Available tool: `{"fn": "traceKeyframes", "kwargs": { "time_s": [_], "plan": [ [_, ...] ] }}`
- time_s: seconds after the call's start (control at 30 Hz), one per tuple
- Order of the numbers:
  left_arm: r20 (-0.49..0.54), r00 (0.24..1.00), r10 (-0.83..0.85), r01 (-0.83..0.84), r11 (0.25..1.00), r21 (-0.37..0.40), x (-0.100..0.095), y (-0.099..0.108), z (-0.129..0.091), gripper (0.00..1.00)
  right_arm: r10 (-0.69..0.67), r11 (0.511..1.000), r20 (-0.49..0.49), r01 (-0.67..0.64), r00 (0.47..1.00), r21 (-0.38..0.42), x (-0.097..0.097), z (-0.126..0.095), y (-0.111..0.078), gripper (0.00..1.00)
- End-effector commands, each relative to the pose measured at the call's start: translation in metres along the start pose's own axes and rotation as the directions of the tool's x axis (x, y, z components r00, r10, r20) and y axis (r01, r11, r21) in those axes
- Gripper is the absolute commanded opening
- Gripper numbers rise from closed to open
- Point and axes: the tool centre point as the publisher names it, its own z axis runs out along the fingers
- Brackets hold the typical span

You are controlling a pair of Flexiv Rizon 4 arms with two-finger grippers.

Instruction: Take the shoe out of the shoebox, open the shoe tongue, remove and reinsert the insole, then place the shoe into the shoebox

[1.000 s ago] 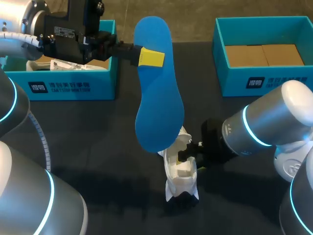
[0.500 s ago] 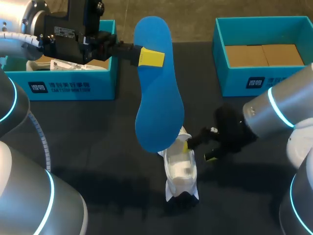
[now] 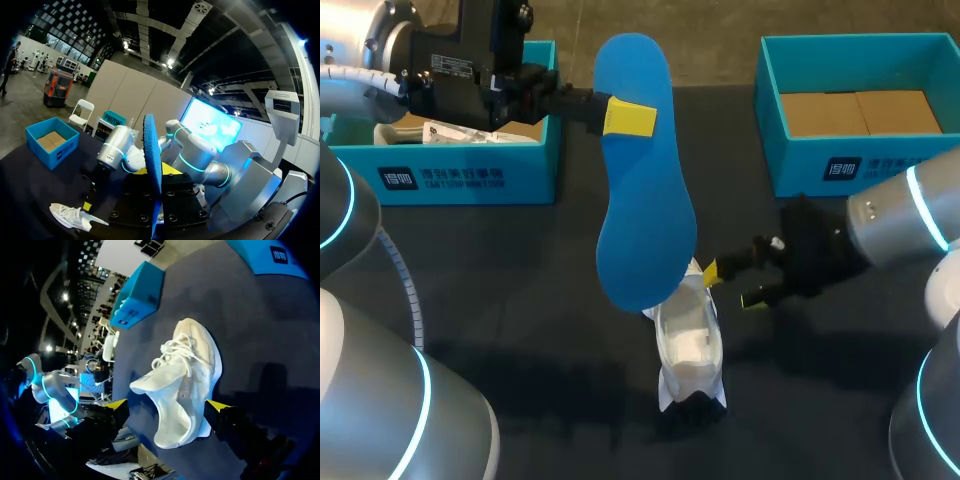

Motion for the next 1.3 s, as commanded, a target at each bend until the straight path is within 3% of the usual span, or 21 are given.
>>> {"fn": "traceKeyframes", "kwargs": {
  "time_s": [0.03,0.27,0.4,0.77,1.17,1.3],
  "plan": [
    [-0.001,1.0,-0.001,0.001,1.0,-0.003,-0.001,-0.001,0.001,0.0,-0.005,1.0,-0.112,0.006,0.994,0.013,0.001,-0.045,-0.003,1.0],
    [-0.001,1.0,-0.001,0.001,1.0,-0.003,-0.001,-0.001,0.001,0.0,0.052,0.998,-0.266,-0.039,0.963,0.054,0.006,-0.069,0.011,1.0],
    [-0.001,1.0,-0.001,0.001,1.0,-0.003,-0.001,-0.001,0.001,0.0,0.059,0.995,-0.299,-0.033,0.952,0.093,0.01,-0.075,0.014,1.0],
    [-0.001,1.0,-0.001,0.001,1.0,-0.003,-0.001,-0.001,0.001,0.0,0.094,0.993,-0.36,-0.059,0.928,0.105,0.02,-0.091,0.021,1.0],
    [-0.001,1.0,-0.001,0.001,1.0,-0.003,-0.001,-0.001,0.001,0.0,0.102,0.991,-0.364,-0.065,0.926,0.112,0.02,-0.091,0.022,1.0],
    [-0.001,1.0,-0.001,0.001,1.0,-0.003,-0.001,-0.001,0.001,0.0,0.096,0.992,-0.382,-0.058,0.919,0.11,0.03,-0.1,0.023,1.0]
  ]
}}
